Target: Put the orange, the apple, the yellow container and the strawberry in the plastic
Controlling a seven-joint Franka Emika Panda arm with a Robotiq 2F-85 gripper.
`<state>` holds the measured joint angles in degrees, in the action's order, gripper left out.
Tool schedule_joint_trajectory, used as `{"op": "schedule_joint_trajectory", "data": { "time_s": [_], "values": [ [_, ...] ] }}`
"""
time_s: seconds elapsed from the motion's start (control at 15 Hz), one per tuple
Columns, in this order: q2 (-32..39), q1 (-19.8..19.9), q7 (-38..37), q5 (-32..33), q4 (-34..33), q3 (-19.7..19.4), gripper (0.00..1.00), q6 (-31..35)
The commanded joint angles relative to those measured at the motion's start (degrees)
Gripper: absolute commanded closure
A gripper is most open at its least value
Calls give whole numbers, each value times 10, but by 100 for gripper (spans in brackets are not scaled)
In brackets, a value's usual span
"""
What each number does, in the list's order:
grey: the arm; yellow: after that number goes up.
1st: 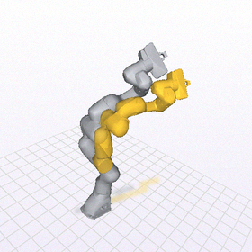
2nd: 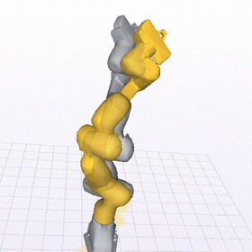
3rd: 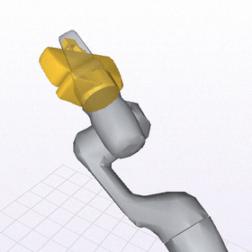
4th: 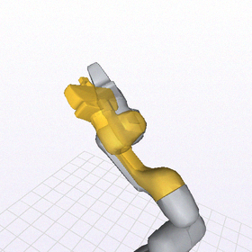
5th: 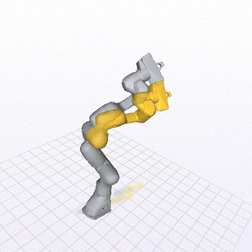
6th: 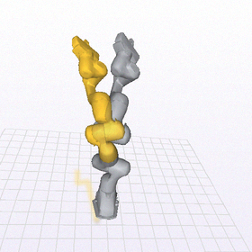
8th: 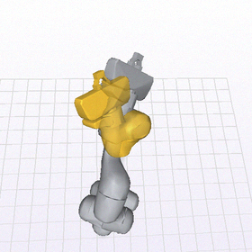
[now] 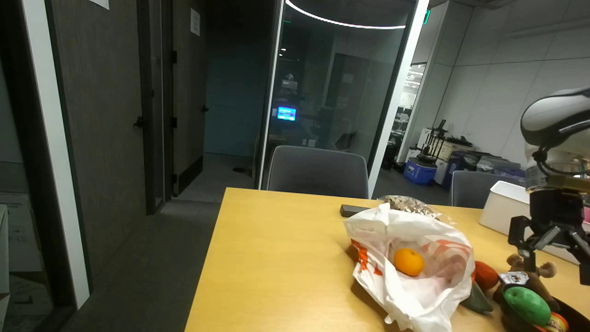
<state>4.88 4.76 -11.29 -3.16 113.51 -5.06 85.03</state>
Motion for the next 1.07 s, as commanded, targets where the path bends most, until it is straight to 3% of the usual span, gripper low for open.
{"op": "schedule_joint_trajectory", "data": {
  "time_s": [0.0, 0.47, 1.0],
  "values": [
    [4, 7, -1, -27, 45, -7, 0, 65],
    [0, 27, -23, -24, 152, -32, 0, 246],
    [-25, 50, -21, -120, 206, -49, 0, 382]
  ]
}}
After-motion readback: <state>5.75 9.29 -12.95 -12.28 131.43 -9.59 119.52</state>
